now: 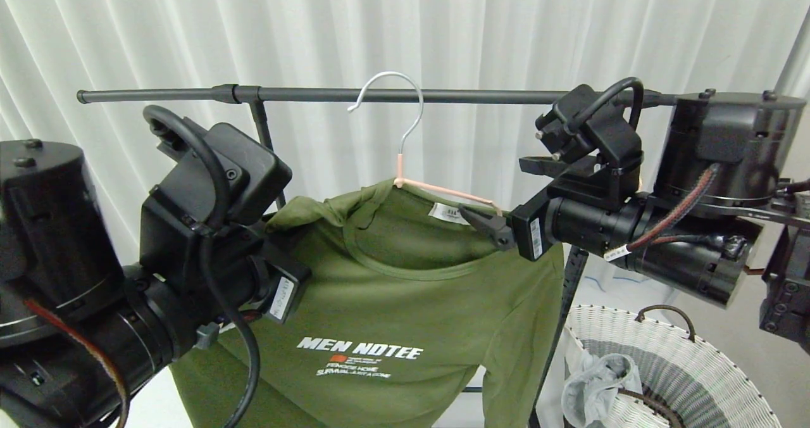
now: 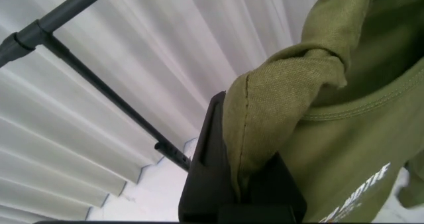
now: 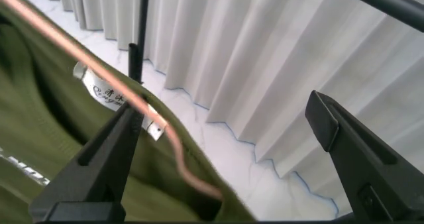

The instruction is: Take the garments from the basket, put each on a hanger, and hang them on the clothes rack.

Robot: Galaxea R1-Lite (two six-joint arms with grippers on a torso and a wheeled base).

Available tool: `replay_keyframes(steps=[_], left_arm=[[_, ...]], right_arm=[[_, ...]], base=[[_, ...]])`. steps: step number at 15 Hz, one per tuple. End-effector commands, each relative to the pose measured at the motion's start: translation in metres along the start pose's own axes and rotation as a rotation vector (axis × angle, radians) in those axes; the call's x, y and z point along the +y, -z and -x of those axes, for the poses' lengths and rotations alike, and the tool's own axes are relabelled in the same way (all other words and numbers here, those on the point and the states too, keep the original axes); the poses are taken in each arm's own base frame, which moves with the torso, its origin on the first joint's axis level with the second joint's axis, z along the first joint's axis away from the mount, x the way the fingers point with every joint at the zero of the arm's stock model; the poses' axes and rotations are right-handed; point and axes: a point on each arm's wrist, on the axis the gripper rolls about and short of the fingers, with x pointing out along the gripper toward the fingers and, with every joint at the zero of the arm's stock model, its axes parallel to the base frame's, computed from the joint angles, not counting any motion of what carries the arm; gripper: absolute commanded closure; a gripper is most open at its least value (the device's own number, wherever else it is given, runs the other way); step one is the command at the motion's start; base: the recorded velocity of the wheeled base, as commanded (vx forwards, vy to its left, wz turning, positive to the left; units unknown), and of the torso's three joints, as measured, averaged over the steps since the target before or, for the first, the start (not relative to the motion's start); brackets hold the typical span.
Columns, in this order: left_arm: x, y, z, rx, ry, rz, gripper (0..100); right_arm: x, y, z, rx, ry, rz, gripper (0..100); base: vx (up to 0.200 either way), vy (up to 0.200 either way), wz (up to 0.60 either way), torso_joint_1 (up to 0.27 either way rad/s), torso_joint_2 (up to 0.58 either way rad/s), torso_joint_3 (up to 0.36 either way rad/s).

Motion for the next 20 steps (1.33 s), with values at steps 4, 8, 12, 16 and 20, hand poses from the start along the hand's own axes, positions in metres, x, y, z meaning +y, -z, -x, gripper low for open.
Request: replay_keyframes(steps=[4,8,12,16,20], left_arm=[[-0.0028,-0.0037,0.0022,-0.017,0.015,0.000,100],[-0.0026,-0.0049,0.0023,-0.025,0.015,0.003,100],[-0.0025,-0.0058,0.0017,-0.041,0.008,0.012,100],[-0.0035,-0.0049,0.0006,-0.036,0.010,0.011,100],[-0.0036,-0.0034,-0.0006,-0.028,0.007,0.015,0]], right_arm=[[0.0022,0.0040,-0.0031,0.008,-0.005,0.018,0],[0.0028,0.0057,-0.0046,0.001,-0.005,0.026,100],[0.0031,0.0076,-0.0035,0.005,-0.006,0.025,100],[0.0022,0.0063,-0.0032,0.000,-0.002,0.025,100],[0.0001,0.0028,0.0000,-0.013,0.004,0.026,100]], base=[[0.000,0.000,0.00,0.000,0.00,0.000],[0.000,0.000,0.00,0.000,0.00,0.000],[0.000,0.000,0.00,0.000,0.00,0.000],[0.000,0.000,0.00,0.000,0.00,0.000],[0.000,0.000,0.00,0.000,0.00,0.000]])
